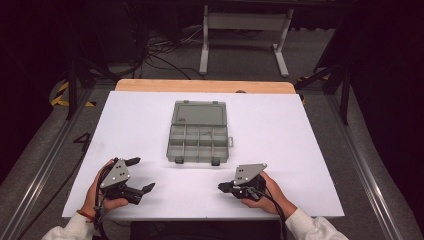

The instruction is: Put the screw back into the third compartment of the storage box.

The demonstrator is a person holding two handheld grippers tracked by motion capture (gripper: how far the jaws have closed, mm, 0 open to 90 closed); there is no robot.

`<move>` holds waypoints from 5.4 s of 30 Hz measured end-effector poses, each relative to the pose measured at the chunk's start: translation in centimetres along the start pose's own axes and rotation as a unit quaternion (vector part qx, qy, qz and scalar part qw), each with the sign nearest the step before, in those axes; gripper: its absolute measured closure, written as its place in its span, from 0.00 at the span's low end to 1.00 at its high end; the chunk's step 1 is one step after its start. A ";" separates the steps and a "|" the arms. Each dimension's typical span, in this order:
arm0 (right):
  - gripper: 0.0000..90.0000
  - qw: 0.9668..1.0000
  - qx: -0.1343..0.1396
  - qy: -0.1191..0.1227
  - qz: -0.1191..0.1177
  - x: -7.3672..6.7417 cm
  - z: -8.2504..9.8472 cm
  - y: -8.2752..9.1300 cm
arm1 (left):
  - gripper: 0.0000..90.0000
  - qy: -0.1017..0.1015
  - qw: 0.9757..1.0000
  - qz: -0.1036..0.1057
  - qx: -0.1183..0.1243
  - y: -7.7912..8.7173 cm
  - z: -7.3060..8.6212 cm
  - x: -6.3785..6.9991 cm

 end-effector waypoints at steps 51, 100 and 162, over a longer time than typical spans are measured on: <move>0.99 0.994 0.070 -0.029 0.081 10.1 -9.4 1.1 | 0.06 0.005 1.000 0.002 0.006 0.2 0.0 -0.2; 0.98 0.988 0.000 -0.090 0.124 16.5 -7.5 -3.6 | 0.06 0.016 1.000 -0.004 0.006 0.6 0.4 -0.7; 1.00 0.971 0.070 -0.091 0.211 16.1 -2.8 6.4 | 0.66 0.033 0.995 -0.089 -0.003 -4.8 -5.7 -9.9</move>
Point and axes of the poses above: each handheld gripper's, and its own axes: y roughly backward along the jaws, z roughly out of its underside, x roughly to its right, the point moved 8 cm from there along -y, roughly forward along the jaws, and after that the axes turned 8 degrees about -z, right-handed, at the moved point
